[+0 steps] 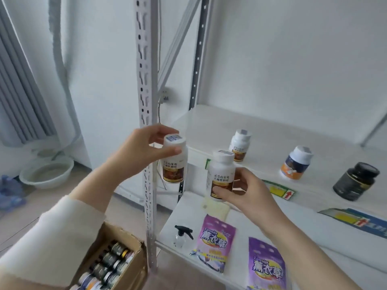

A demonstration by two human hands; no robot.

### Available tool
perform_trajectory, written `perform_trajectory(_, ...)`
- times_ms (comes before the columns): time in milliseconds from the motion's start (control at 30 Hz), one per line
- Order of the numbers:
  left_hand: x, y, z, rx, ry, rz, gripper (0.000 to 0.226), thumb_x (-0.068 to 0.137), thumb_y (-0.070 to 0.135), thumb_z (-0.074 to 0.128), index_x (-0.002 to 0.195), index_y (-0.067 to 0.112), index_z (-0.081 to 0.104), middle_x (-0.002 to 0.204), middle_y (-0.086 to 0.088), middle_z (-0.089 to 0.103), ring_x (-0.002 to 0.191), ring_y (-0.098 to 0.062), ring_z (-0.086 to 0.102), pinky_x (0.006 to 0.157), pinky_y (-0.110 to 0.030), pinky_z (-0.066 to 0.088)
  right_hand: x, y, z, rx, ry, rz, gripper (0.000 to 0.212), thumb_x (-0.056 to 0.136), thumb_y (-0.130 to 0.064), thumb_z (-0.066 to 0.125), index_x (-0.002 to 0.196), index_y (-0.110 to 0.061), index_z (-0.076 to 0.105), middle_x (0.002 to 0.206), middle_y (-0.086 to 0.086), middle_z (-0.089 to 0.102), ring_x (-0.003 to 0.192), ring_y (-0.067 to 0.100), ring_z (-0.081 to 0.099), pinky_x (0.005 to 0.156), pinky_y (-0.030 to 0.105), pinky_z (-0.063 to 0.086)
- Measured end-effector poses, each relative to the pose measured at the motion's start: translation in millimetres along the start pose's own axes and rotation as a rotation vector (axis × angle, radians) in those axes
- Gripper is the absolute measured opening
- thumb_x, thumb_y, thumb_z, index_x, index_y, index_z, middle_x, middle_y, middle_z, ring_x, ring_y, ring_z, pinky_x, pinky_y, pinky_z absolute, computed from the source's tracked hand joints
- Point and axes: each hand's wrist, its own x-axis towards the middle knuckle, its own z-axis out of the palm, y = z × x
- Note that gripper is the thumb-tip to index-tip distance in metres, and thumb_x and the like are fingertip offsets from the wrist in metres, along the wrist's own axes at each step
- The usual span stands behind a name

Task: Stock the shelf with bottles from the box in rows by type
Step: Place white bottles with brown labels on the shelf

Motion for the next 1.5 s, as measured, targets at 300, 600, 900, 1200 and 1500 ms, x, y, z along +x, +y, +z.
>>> perform_trajectory(300, 128.5, 75.6, 71.1, 0.035, -0.097, 0.164, 0.032, 0.081, 0.019, 0.070, 0.112, 0.020, 0.060, 0.093, 0.014, 0.064, 0.087, 0.003, 0.059, 0.071, -0.007, 0.048, 65.5, -29.6, -111.1, -0.036, 0.102, -0.065, 0.041, 0.071, -0.025, 0.078, 0.104, -0.021, 0.053, 0.101, -0.005, 0.065, 0.069, -0.005, 0.061, 0.056, 0.011, 0.043)
perform_trajectory(600, 276.8, 29.9, 123.7, 0.029, -0.160, 0.111, 0.036, 0.082, 0.015, 0.071, 0.116, 0.013, 0.059, 0.093, 0.005, 0.062, 0.085, -0.007, 0.058, 0.061, -0.003, 0.044, 194.1, -4.1, -136.5, -0.039, 0.118, 0.116, 0.048, 0.069, -0.018, 0.080, 0.109, -0.013, 0.055, 0.109, 0.000, 0.064, 0.098, 0.013, 0.060, 0.085, 0.027, 0.049)
perform_trajectory(900, 413.4, -30.1, 189.5, 0.003, -0.339, 0.135, 0.039, 0.080, 0.022, 0.072, 0.117, 0.018, 0.060, 0.101, 0.008, 0.062, 0.096, -0.010, 0.058, 0.068, -0.009, 0.040, 306.0, 33.2, -134.4, -0.121, 0.155, 0.293, 0.053, 0.068, -0.017, 0.080, 0.110, -0.019, 0.048, 0.113, -0.002, 0.062, 0.104, 0.016, 0.060, 0.092, 0.031, 0.048)
perform_trajectory(1200, 463.0, -52.5, 231.7, -0.010, -0.420, 0.143, 0.040, 0.080, 0.023, 0.073, 0.117, 0.017, 0.059, 0.102, 0.007, 0.062, 0.103, -0.014, 0.059, 0.077, -0.014, 0.046, 355.5, 62.8, -132.5, -0.179, 0.175, 0.366, 0.059, 0.068, -0.019, 0.080, 0.115, -0.018, 0.045, 0.114, -0.003, 0.059, 0.106, 0.017, 0.059, 0.088, 0.033, 0.051)
perform_trajectory(1500, 480.1, -58.2, 253.2, -0.058, -0.441, 0.117, 0.042, 0.077, 0.023, 0.075, 0.116, 0.020, 0.059, 0.107, 0.007, 0.063, 0.106, -0.013, 0.059, 0.086, -0.024, 0.047, 372.4, 80.3, -130.1, -0.208, 0.145, 0.379, 0.058, 0.070, -0.019, 0.079, 0.116, -0.017, 0.043, 0.110, -0.003, 0.057, 0.105, 0.018, 0.058, 0.084, 0.026, 0.046)
